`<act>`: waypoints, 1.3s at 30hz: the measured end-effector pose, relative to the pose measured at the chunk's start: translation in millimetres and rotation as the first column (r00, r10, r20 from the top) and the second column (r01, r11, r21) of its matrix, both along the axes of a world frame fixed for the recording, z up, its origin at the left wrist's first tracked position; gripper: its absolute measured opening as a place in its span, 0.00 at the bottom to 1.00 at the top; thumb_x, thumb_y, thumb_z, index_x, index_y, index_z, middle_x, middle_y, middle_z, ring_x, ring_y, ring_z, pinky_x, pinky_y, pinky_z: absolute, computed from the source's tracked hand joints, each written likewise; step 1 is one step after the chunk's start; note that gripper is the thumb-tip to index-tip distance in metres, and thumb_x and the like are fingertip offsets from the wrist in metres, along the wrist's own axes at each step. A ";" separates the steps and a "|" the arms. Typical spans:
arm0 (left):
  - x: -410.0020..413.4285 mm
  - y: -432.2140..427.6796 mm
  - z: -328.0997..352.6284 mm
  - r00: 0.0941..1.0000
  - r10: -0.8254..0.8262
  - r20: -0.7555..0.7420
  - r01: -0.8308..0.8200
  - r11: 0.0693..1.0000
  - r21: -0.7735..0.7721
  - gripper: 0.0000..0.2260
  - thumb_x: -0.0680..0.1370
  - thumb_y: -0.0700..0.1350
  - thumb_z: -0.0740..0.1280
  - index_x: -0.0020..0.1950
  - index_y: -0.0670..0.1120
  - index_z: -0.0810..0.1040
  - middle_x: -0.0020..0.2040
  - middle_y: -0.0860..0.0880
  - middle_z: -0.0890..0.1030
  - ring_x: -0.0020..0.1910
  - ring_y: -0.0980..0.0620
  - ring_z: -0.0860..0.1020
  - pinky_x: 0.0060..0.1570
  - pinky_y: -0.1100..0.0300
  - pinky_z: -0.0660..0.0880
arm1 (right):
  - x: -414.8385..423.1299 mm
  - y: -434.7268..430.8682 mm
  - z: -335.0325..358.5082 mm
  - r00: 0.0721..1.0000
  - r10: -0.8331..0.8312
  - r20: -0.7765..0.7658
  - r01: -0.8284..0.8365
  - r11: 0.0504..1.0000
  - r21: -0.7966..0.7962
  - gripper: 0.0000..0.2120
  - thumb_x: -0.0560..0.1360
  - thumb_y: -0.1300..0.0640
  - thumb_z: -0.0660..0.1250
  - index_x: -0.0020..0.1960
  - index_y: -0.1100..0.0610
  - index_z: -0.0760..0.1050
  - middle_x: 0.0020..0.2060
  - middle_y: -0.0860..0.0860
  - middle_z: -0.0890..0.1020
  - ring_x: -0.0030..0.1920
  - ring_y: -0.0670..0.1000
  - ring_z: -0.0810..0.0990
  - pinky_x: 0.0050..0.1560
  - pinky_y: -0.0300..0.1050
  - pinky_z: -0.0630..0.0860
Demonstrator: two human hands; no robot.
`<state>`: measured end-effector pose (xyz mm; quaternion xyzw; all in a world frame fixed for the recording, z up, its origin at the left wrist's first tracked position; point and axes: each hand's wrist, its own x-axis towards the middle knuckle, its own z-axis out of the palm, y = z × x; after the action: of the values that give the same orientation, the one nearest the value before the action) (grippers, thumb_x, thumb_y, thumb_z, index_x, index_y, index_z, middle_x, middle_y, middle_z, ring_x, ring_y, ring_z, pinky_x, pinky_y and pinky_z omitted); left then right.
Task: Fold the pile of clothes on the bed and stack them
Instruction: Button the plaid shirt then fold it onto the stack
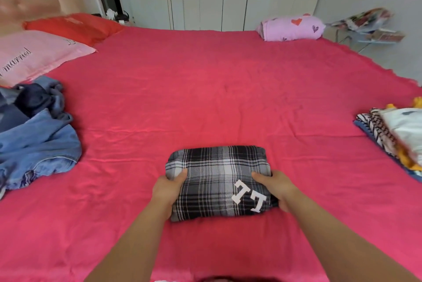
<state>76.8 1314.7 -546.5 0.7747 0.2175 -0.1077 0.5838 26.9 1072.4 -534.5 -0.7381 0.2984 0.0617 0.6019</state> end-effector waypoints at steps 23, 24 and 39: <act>-38.7 -250.4 66.3 0.902 -0.392 0.183 0.422 0.889 -0.176 0.10 0.75 0.48 0.69 0.48 0.42 0.76 0.45 0.42 0.81 0.44 0.42 0.81 0.43 0.52 0.79 | -136.5 -211.8 37.6 0.885 -0.441 0.146 0.414 0.891 0.184 0.13 0.73 0.57 0.69 0.56 0.60 0.75 0.48 0.58 0.83 0.44 0.57 0.83 0.43 0.52 0.82; -40.8 -253.1 63.6 0.905 -0.391 0.167 0.418 0.891 -0.178 0.10 0.75 0.48 0.69 0.48 0.42 0.76 0.45 0.42 0.81 0.44 0.42 0.81 0.43 0.52 0.79 | -138.7 -213.5 34.3 0.889 -0.438 0.131 0.406 0.889 0.213 0.11 0.74 0.58 0.68 0.55 0.60 0.75 0.47 0.58 0.84 0.42 0.57 0.83 0.39 0.49 0.82; -21.8 -302.4 114.0 0.839 -0.483 0.251 0.526 0.838 -0.148 0.09 0.75 0.48 0.69 0.46 0.42 0.77 0.42 0.41 0.82 0.40 0.42 0.81 0.39 0.52 0.78 | -139.7 -249.5 58.7 0.828 -0.496 0.263 0.397 0.848 0.350 0.07 0.75 0.60 0.67 0.51 0.60 0.77 0.45 0.58 0.85 0.38 0.54 0.84 0.39 0.48 0.82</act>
<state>55.1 1012.3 -432.5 0.7451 -0.0686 -0.2011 0.6322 -112.7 823.0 -475.8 -0.5531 0.3429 -0.1703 0.7400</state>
